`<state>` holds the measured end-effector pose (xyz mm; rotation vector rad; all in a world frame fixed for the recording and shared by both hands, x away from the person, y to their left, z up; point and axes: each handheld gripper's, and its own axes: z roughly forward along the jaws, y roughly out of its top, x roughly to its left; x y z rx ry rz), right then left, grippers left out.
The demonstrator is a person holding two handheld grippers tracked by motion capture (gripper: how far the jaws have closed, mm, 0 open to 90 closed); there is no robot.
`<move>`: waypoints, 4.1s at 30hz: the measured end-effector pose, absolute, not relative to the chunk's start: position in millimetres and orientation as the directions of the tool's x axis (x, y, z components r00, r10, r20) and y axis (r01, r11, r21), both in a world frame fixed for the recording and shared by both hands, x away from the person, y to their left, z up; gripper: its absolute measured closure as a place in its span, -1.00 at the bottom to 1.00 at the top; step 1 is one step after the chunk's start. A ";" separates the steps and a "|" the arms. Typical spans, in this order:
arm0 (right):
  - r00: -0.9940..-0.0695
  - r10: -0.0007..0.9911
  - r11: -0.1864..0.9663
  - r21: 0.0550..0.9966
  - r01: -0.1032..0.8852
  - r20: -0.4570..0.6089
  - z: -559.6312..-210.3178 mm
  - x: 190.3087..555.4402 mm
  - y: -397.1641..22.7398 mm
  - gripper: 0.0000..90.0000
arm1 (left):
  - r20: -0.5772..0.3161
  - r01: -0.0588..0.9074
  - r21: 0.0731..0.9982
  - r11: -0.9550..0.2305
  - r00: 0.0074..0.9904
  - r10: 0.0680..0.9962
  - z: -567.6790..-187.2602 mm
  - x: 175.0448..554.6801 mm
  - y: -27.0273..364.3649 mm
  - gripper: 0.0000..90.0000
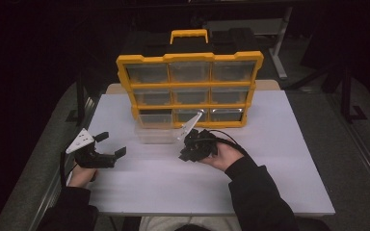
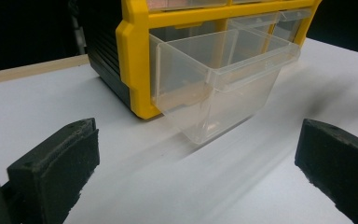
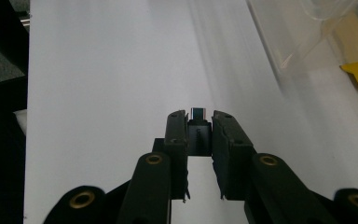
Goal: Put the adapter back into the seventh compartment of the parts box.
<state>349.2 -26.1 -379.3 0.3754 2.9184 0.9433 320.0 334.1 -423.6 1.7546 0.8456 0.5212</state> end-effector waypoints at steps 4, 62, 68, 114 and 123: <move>-0.970 0.243 0.783 0.586 0.209 0.021 -374.4 350.2 -27.1 0.67 | -0.058 0.289 0.941 -0.178 0.655 0.754 -423.6 320.0 333.8 -1.00; -0.965 0.260 0.770 0.609 0.191 -0.025 -322.2 377.4 -28.7 0.67 | -0.059 0.291 0.940 -0.180 0.656 0.753 -424.0 320.3 333.8 -1.00; -0.964 0.265 0.771 0.607 0.193 -0.031 -317.9 383.1 -27.4 0.67 | -0.059 0.291 0.939 -0.180 0.656 0.753 -424.0 320.3 333.8 -1.00; -0.964 0.253 0.787 0.597 0.157 -0.080 -278.6 425.0 22.7 0.67 | -0.062 0.291 0.941 -0.176 0.655 0.753 -423.7 320.2 334.5 -1.00; -0.963 0.261 0.790 0.588 0.174 -0.065 -290.3 435.3 32.3 0.67 | -0.061 0.291 0.940 -0.176 0.655 0.753 -423.9 320.5 334.5 -1.00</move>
